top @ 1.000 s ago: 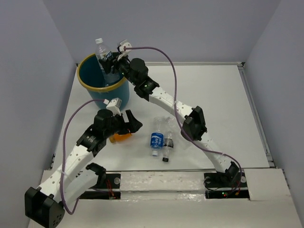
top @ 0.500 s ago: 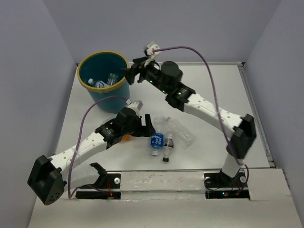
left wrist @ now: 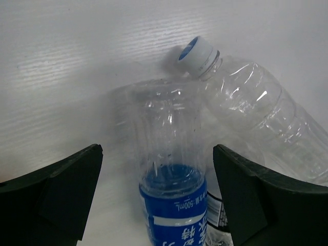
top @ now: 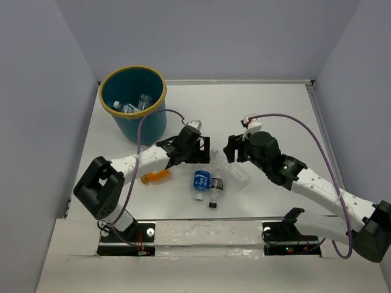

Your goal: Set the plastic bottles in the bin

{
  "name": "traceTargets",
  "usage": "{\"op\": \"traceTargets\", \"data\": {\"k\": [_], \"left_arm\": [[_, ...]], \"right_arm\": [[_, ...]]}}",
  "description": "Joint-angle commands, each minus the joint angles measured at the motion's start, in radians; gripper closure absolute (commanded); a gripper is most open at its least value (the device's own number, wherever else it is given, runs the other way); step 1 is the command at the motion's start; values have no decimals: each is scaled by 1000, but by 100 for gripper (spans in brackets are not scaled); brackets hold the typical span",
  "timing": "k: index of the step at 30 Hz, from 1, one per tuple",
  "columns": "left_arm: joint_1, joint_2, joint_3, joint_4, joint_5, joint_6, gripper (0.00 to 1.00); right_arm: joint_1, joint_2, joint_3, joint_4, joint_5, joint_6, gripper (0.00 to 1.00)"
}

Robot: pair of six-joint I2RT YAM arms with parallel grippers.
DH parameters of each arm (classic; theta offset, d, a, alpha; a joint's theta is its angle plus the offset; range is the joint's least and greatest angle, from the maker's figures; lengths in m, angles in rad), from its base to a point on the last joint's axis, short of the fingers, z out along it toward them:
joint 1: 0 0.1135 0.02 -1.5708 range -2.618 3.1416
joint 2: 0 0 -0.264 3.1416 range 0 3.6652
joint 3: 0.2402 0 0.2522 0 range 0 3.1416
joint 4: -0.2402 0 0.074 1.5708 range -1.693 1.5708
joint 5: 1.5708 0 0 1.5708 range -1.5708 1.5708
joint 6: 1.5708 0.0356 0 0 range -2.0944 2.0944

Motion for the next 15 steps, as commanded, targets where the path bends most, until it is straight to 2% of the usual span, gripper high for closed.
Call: {"op": "traceTargets", "data": {"k": [1, 2, 4, 11, 13, 15], "left_arm": [[-8, 105, 128, -20, 29, 16, 1], [-9, 122, 140, -22, 34, 16, 1], [-9, 174, 175, -29, 22, 19, 1], [-11, 253, 225, -81, -46, 30, 4], [-11, 259, 225, -80, -46, 33, 9], [-9, 271, 228, -80, -51, 38, 18]], "right_arm": [[-17, -83, -15, -184, 0, 19, 21], [-17, -80, -20, -193, 0, 28, 15], [-39, -66, -29, -202, -17, 41, 10], [-91, 75, -6, -199, -115, 37, 12], [-91, 118, 6, -192, -129, 35, 15], [-91, 145, 13, -183, -144, 29, 16]]}}
